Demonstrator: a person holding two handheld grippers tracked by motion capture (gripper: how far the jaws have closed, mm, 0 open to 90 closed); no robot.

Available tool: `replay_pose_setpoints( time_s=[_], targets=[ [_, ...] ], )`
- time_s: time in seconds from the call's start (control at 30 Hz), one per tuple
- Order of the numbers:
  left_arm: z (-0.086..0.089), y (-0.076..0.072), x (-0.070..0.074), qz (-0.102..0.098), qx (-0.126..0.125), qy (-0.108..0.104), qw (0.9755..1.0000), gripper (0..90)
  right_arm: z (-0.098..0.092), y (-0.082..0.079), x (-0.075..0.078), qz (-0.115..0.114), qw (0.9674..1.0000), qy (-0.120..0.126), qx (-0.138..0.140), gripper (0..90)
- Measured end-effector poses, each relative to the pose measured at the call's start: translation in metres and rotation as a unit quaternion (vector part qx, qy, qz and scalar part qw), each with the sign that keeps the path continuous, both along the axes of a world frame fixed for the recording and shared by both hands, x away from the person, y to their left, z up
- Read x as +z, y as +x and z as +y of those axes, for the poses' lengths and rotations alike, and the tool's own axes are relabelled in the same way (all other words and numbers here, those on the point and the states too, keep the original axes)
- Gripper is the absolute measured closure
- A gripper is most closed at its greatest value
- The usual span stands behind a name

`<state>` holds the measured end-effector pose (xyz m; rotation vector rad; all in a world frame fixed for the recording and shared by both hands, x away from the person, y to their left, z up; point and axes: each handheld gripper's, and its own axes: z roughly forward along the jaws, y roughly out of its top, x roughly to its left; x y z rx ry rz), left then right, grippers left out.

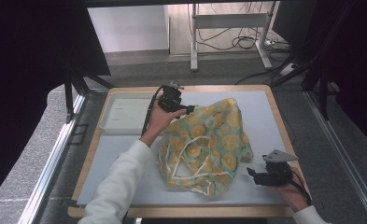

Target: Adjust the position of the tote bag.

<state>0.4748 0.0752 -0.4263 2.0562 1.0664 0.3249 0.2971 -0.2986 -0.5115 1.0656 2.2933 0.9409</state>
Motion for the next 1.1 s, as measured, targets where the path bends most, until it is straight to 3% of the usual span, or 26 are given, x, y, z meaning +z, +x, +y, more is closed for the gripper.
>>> replay_pose_setpoints(
  time_s=[0.13, 0.23, 0.4, 0.5, 0.57, 0.63, 0.83, 0.93, 1.1],
  targets=[
    [-0.003, 0.004, -0.002, 0.003, -0.001, -0.001, 1.0000, 29.6, 0.000, 0.000, 0.000, 0.001, 1.0000, -0.001, 0.000, 19.5],
    [-0.009, 0.007, -0.012, 0.025, -0.019, 0.002, 0.9995, 28.4, 0.001, 0.000, -0.001, 0.001, 1.0000, -0.002, 0.002, 19.5],
    [-0.017, 0.001, -0.025, 0.039, -0.036, -0.002, 0.9986, 26.2, 0.001, 0.000, -0.001, 0.002, 1.0000, -0.005, 0.003, 19.5],
    [-0.028, -0.008, -0.040, 0.042, -0.049, 0.020, 0.9977, 23.2, 0.002, 0.001, -0.002, 0.004, 1.0000, -0.008, 0.002, 19.5],
    [-0.033, -0.010, -0.045, 0.033, -0.043, 0.044, 0.9976, 20.7, 0.002, 0.000, -0.002, 0.004, 0.9999, -0.011, 0.003, 19.6],
    [-0.034, -0.008, -0.049, 0.034, -0.035, 0.046, 0.9977, 18.4, 0.003, 0.000, -0.002, 0.002, 0.9999, -0.013, 0.003, 19.5],
    [-0.033, 0.005, -0.058, 0.053, 0.001, 0.027, 0.9982, 12.4, 0.003, 0.001, -0.004, 0.001, 0.9997, -0.023, 0.005, 19.5],
    [-0.034, 0.008, -0.061, 0.065, 0.006, 0.021, 0.9977, 9.7, 0.002, 0.001, -0.004, 0.000, 0.9997, -0.024, 0.004, 19.6],
    [-0.037, 0.015, -0.071, 0.079, 0.009, 0.030, 0.9964, 18.2, 0.002, 0.000, -0.003, -0.001, 0.9997, -0.026, 0.004, 19.6]
  ],
)
